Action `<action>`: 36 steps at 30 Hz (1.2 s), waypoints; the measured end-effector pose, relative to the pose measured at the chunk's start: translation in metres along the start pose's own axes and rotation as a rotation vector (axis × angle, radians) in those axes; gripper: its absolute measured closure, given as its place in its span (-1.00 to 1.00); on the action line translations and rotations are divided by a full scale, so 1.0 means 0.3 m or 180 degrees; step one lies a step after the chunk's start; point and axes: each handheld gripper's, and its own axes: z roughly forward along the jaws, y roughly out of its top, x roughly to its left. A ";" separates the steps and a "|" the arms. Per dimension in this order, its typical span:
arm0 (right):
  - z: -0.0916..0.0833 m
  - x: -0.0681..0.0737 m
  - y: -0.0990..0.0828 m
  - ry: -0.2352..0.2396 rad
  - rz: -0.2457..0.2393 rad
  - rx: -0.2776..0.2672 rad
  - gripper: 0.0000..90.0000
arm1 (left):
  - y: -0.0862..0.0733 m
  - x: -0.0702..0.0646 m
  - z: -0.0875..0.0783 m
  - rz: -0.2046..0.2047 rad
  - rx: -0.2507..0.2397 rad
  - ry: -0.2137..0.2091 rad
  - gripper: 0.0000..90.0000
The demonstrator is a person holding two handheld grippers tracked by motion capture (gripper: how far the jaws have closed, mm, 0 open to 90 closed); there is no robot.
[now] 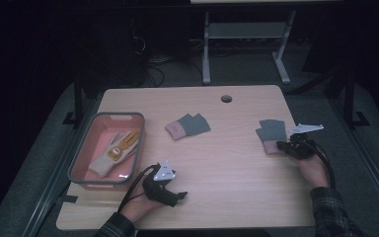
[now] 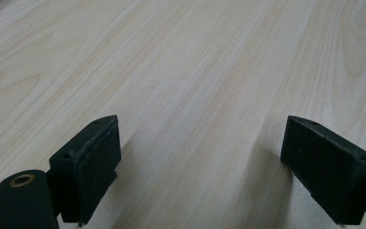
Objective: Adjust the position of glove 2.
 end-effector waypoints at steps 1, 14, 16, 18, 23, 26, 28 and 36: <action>0.005 0.001 -0.005 0.0021 0.0031 0.0007 1.00 | 0.000 0.000 0.000 -0.0002 0.0000 0.0001 -0.72; -0.007 0.023 -0.011 0.0141 -0.0142 0.0086 1.00 | 0.000 0.000 0.000 -0.0008 0.0003 -0.0001 -0.72; -0.006 0.022 -0.009 0.0159 -0.0133 0.0091 1.00 | 0.001 0.000 0.000 -0.0010 0.0006 0.0001 -0.72; -0.006 0.021 -0.008 0.0160 -0.0138 0.0088 1.00 | 0.001 0.000 0.000 -0.0011 0.0006 0.0002 -0.72; 0.005 0.014 0.007 -0.0020 -0.0127 -0.0012 1.00 | 0.001 0.000 0.000 -0.0008 0.0006 0.0003 -0.72; 0.023 0.004 0.014 -0.0062 -0.0074 -0.0009 1.00 | 0.001 0.000 0.000 -0.0008 0.0006 0.0003 -0.72; 0.031 -0.002 0.010 -0.0016 -0.0062 -0.0014 1.00 | 0.001 0.000 0.000 -0.0008 0.0005 0.0002 -0.72; 0.021 0.018 0.007 0.0277 -0.0120 0.0099 1.00 | 0.002 0.002 0.001 -0.0007 0.0010 0.0008 -0.72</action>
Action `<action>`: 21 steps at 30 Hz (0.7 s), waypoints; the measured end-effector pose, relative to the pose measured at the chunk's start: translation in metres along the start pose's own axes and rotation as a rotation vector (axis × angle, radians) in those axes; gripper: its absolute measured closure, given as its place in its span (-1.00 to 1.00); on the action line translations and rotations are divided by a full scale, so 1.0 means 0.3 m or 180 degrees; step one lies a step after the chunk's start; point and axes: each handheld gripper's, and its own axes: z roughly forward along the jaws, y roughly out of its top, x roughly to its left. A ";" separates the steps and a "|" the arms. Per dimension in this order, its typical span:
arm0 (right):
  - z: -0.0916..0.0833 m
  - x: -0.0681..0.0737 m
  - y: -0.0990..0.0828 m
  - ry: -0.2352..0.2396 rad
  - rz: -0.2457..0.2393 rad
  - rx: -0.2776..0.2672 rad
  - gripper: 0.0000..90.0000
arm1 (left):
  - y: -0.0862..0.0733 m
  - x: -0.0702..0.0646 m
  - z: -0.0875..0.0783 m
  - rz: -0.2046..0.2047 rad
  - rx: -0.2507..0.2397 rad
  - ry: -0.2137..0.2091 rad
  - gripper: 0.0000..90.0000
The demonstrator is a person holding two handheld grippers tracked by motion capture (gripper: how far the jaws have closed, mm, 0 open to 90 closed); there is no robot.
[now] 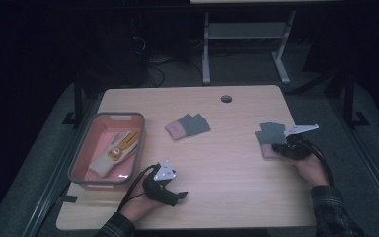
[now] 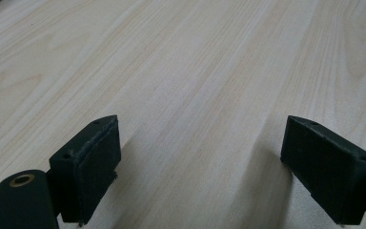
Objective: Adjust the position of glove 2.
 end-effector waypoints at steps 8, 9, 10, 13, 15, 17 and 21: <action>-0.004 0.071 0.004 0.0184 -0.0167 0.0096 1.00 | 0.000 0.000 0.000 -0.0002 0.0000 0.0000 -0.72; -0.006 0.082 0.006 0.0199 -0.0195 0.0127 1.00 | 0.000 0.000 0.000 -0.0001 0.0000 0.0000 -0.72; -0.006 0.093 0.006 0.0223 -0.0225 0.0131 1.00 | 0.000 0.000 0.000 0.0000 0.0001 0.0000 -0.72; -0.006 0.130 0.007 0.0285 -0.0321 0.0161 1.00 | 0.000 0.000 0.000 0.0000 0.0001 0.0000 -0.72; -0.008 0.151 0.008 0.0335 -0.0371 0.0178 1.00 | 0.000 0.000 0.000 -0.0001 0.0000 0.0000 -0.72; -0.010 0.169 0.008 0.0364 -0.0412 0.0199 1.00 | 0.000 0.000 0.000 -0.0002 0.0000 0.0000 -0.72; -0.012 0.208 0.006 0.0458 -0.0487 0.0216 1.00 | 0.000 0.000 0.000 -0.0006 0.0001 0.0000 -0.72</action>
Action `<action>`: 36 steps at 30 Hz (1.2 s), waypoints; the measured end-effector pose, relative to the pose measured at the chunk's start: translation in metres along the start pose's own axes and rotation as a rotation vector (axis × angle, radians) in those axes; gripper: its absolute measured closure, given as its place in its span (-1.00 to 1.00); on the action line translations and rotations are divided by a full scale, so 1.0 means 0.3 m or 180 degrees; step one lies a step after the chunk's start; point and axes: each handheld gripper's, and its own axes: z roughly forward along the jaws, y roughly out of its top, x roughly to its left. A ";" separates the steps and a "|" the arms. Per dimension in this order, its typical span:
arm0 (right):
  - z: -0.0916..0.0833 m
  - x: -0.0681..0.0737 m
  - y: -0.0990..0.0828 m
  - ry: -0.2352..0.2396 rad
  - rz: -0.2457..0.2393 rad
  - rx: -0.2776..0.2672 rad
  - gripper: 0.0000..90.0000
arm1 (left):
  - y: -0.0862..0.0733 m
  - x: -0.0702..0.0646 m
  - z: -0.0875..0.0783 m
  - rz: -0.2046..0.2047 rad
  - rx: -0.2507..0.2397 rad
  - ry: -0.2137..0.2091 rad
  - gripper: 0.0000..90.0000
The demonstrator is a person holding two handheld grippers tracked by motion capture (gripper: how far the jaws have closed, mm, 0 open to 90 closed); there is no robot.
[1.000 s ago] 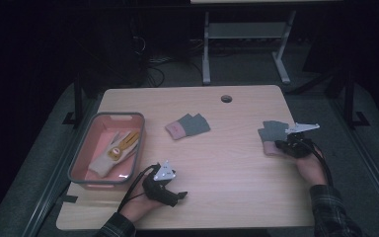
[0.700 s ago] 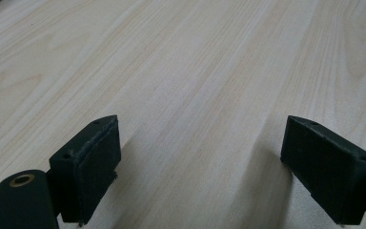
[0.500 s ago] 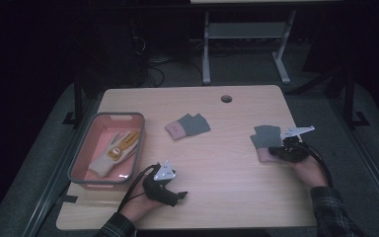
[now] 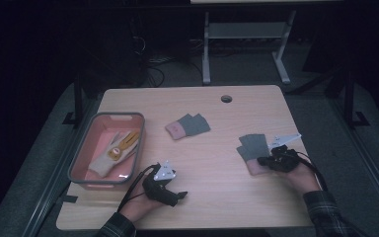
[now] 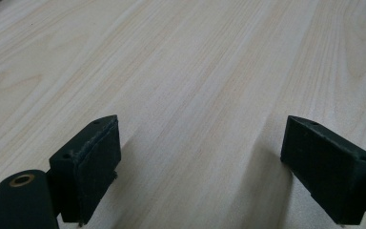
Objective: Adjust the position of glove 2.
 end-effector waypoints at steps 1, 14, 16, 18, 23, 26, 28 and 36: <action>0.000 0.011 -0.001 0.0014 -0.0012 -0.0004 1.00 | 0.000 0.000 0.000 0.0000 0.0001 -0.0002 -0.72; -0.050 0.089 -0.023 0.0103 -0.0140 -0.0187 1.00 | 0.000 0.000 0.001 0.0003 -0.0013 0.0003 -0.72; -0.061 0.058 -0.027 -0.0023 -0.0091 -0.0207 1.00 | -0.001 -0.001 0.002 -0.0012 -0.0025 0.0004 -0.72; -0.065 0.020 -0.039 -0.0163 -0.0011 -0.0197 1.00 | 0.000 0.000 0.001 0.0001 -0.0012 0.0003 -0.72; -0.049 -0.046 -0.075 -0.0254 0.0178 -0.0053 1.00 | 0.000 0.000 0.001 0.0006 -0.0007 0.0002 -0.72; -0.037 -0.036 -0.079 -0.0154 0.0155 0.0018 1.00 | 0.000 0.000 0.001 0.0005 -0.0012 0.0002 -0.72; -0.033 -0.016 -0.074 -0.0053 0.0111 0.0035 1.00 | 0.000 0.000 0.001 0.0005 -0.0012 0.0003 -0.72; -0.001 0.077 -0.039 0.0218 -0.0174 0.0038 1.00 | 0.000 0.000 0.001 0.0004 -0.0010 0.0002 -0.72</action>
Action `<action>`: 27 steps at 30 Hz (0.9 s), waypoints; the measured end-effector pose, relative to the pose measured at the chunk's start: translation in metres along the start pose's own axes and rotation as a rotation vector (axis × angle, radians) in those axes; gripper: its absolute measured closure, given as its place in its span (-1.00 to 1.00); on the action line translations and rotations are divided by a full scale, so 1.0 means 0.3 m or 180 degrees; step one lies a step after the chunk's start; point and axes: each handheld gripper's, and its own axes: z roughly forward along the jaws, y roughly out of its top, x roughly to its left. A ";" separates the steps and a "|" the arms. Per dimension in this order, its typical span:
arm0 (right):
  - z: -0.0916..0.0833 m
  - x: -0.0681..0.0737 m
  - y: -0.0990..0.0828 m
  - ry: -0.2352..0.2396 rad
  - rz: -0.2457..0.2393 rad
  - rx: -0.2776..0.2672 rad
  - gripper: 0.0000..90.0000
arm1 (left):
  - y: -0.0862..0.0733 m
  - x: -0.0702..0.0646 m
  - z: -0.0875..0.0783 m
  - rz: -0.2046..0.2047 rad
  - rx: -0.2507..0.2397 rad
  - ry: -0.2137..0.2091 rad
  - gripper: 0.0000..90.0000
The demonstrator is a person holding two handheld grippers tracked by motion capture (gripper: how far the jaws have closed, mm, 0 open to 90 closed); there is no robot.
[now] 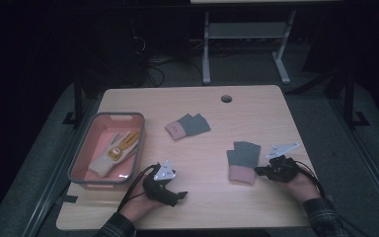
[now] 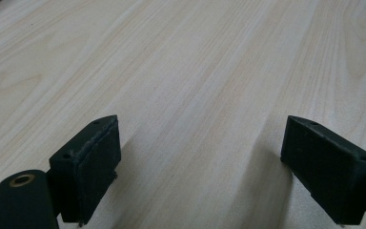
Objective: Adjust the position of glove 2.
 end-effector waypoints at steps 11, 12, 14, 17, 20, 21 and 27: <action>0.050 0.083 0.055 0.0143 -0.0238 -0.0058 1.00 | 0.000 0.000 -0.001 0.0003 0.0009 -0.0002 -0.72; 0.046 0.078 0.052 0.0116 -0.0222 -0.0063 0.99 | 0.000 0.000 0.000 0.0001 0.0005 -0.0001 -0.72; 0.032 0.064 0.039 0.0015 -0.0155 -0.0114 0.84 | 0.000 0.000 0.002 -0.0013 -0.0017 0.0000 -0.72; 0.020 0.047 0.016 -0.0091 -0.0053 -0.0169 0.58 | 0.002 0.003 0.003 0.0001 -0.0008 0.0004 -0.73; 0.014 0.030 -0.005 -0.0240 0.0030 -0.0192 0.34 | 0.005 0.006 0.005 0.0014 0.0006 -0.0005 -0.72; 0.011 0.027 -0.008 -0.0266 0.0026 -0.0194 0.28 | 0.008 0.006 0.005 0.0007 0.0020 0.0002 -0.72; -0.007 0.023 -0.055 -0.0602 0.0164 -0.0368 -0.16 | 0.037 0.016 0.006 -0.0114 0.0164 0.0003 -0.67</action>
